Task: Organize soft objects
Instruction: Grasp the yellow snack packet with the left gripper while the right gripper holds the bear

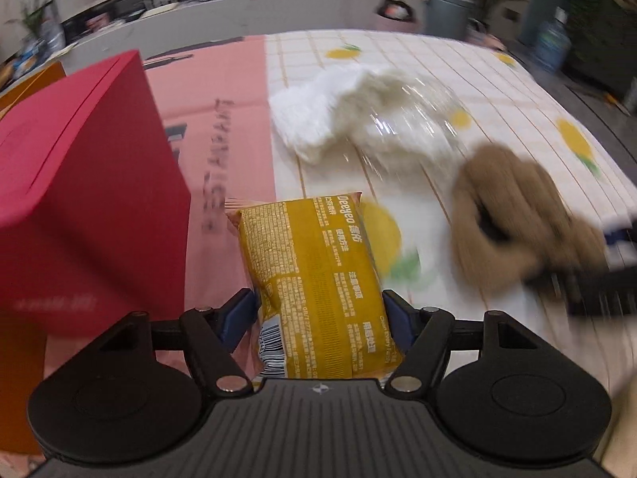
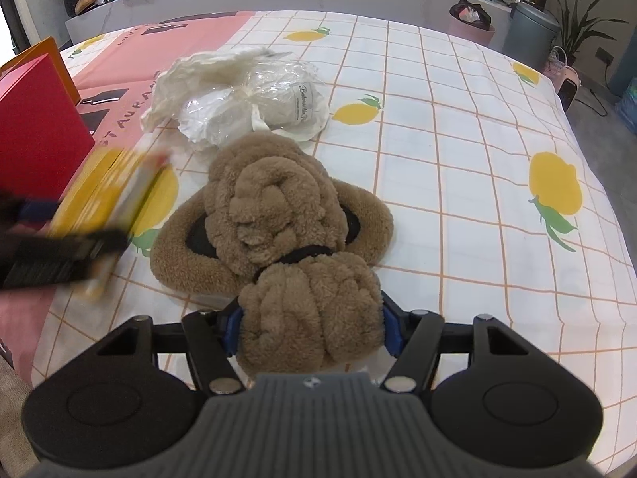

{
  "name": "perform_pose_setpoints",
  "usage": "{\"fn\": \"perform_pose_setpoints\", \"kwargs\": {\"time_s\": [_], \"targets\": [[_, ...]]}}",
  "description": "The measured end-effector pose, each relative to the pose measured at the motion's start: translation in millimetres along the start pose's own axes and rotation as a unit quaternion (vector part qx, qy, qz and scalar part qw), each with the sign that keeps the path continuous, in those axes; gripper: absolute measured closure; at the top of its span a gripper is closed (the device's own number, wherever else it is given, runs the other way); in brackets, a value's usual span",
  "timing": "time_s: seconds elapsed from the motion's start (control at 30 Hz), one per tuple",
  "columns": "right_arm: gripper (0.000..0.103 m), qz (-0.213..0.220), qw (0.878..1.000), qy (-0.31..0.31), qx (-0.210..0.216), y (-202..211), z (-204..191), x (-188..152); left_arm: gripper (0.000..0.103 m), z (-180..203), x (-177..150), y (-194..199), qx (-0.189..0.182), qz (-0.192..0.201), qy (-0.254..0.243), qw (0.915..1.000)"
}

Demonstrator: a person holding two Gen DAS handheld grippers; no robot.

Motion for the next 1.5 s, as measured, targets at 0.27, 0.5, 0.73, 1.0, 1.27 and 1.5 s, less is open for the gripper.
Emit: {"fn": "perform_pose_setpoints", "kwargs": {"time_s": [0.27, 0.5, 0.73, 1.0, 1.27, 1.5], "targets": [[0.039, -0.001, 1.0, -0.001, -0.001, -0.2, 0.3, -0.4, 0.008, -1.0, -19.2, 9.7, -0.033, 0.011, -0.061, 0.9975], [0.039, 0.0, 1.0, 0.002, 0.0, 0.0, 0.1, -1.4, 0.007, 3.9, -0.4, -2.8, 0.003, 0.058, -0.09, 0.9942], [0.039, 0.001, 1.0, 0.002, 0.0, 0.0, -0.5, -2.0, 0.016, 6.4, -4.7, -1.9, 0.0, 0.088, -0.103, 0.9908], [0.04, -0.004, 1.0, 0.009, 0.001, 1.6, -1.3, -2.9, 0.025, 7.0, -7.2, 2.4, 0.003, 0.092, -0.106, 0.99], [0.047, -0.003, 1.0, -0.001, 0.02, 9.6, 4.9, -13.8, 0.028, 1.8, -7.5, 13.5, -0.002, 0.1, -0.092, 0.9906], [0.052, -0.02, 0.989, -0.111, 0.093, 26.3, 18.6, -35.8, 0.029, 8.3, -10.2, 38.4, -0.039, 0.126, -0.112, 0.9849]]}}
Point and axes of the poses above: each gripper's, at about its wrist camera, not at the fingertips, and y roughly against the way its jaws point, z to its right, x to its top, the point moved 7 cm from there along -y, roughly the way its jaws point, and after that the axes turned 6 degrees about -x, right-handed, at the moved point
